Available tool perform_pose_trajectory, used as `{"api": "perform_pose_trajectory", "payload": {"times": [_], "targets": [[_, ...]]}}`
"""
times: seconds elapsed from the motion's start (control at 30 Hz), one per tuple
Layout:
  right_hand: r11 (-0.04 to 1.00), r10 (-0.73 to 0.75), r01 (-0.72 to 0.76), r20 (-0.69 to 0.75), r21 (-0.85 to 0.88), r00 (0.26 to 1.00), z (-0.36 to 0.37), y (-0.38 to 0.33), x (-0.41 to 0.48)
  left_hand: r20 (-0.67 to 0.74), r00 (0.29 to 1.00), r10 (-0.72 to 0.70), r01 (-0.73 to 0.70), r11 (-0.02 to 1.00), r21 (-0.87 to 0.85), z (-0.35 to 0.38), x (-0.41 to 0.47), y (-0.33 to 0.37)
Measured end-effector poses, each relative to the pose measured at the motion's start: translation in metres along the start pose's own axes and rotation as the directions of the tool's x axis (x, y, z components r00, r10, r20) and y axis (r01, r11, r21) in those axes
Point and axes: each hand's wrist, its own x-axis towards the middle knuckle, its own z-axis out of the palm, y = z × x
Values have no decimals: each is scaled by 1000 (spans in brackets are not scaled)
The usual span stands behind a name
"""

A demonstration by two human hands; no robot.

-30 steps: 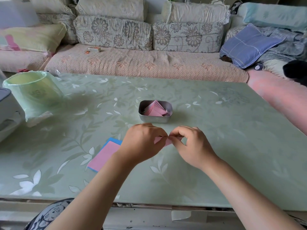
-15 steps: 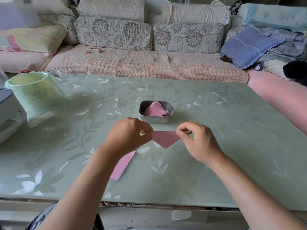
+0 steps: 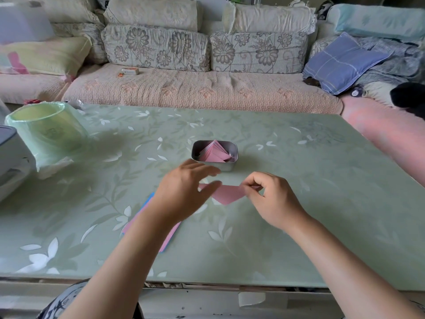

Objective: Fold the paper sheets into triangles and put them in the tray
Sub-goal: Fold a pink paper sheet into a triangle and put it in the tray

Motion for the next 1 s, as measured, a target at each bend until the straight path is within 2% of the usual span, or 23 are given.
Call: {"api": "perform_pose_trajectory", "payload": {"times": [0.07, 0.17, 0.37, 0.43, 0.5, 0.57, 0.63, 0.7, 0.77, 0.87, 0.93, 1.0], "targets": [[999, -24, 23, 25, 31, 999, 3, -3, -1, 55, 995, 83, -83, 997, -8, 9, -2, 8], [997, -55, 53, 43, 57, 998, 4, -5, -1, 66, 994, 89, -89, 996, -5, 18, -2, 12], [1000, 19, -19, -55, 5, 998, -2, 0, 2, 66, 990, -121, 120, 993, 20, 12, 1, 1], [999, 43, -44, -94, -14, 995, -4, 2, 3, 85, 972, -219, 215, 975, 50, 10, 2, -3], [998, 56, -59, -123, -16, 991, -4, 2, 3, 134, 940, -314, 315, 949, 12, 9, 4, -5], [999, 28, -32, -130, -27, 991, -3, -1, 2, 186, 884, -428, 457, 874, -162, 11, 8, -5], [998, -43, 39, -90, -44, 995, 0, -3, 0, 237, 800, -550, 599, 720, -350, 15, 9, -1], [992, -114, 113, -4, -53, 994, 3, -5, -3, 307, 716, -627, 689, 561, -459, 18, 9, 1], [985, -150, 155, 72, -72, 986, 5, -6, -5, 388, 669, -634, 724, 439, -532, 20, 9, 3], [984, -154, 160, 76, -83, 985, 7, -8, -4, 506, 631, -588, 739, 259, -622, 20, 9, 7], [985, -153, 157, 52, -70, 987, 8, -10, -3, 568, 607, -556, 762, 206, -614, 22, 9, 10], [985, -161, 163, 23, -64, 987, 9, -10, -3, 600, 600, -529, 779, 217, -588, 22, 7, 12]]}}
